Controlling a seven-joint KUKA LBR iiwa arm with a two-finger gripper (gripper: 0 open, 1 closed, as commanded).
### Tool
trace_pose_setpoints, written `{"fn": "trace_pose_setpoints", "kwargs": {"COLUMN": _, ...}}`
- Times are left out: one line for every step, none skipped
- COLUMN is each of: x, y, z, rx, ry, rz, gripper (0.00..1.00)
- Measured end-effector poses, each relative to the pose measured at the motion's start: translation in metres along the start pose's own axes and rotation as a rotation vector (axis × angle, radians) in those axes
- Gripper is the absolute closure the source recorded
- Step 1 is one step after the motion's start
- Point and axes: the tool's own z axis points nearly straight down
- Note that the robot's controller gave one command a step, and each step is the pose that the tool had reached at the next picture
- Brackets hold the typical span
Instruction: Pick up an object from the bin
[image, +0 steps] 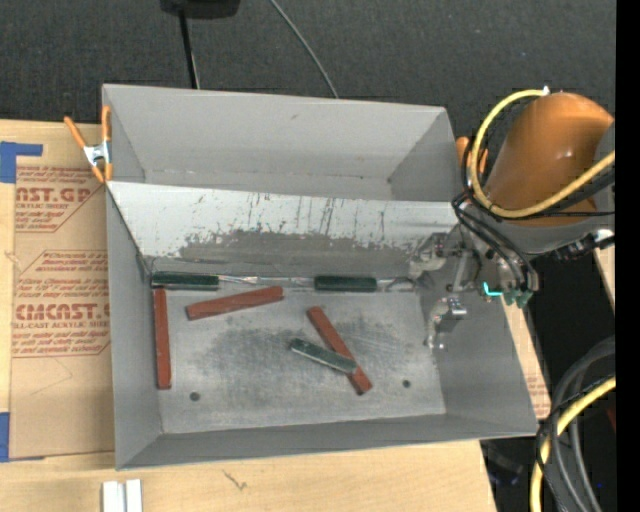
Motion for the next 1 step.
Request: {"fn": "trace_pose_setpoints", "kwargs": {"x": -0.0015, "y": 0.0003, "z": -0.0045, "rx": 0.001, "ry": -0.008, "rz": -0.001, "gripper": 0.0}}
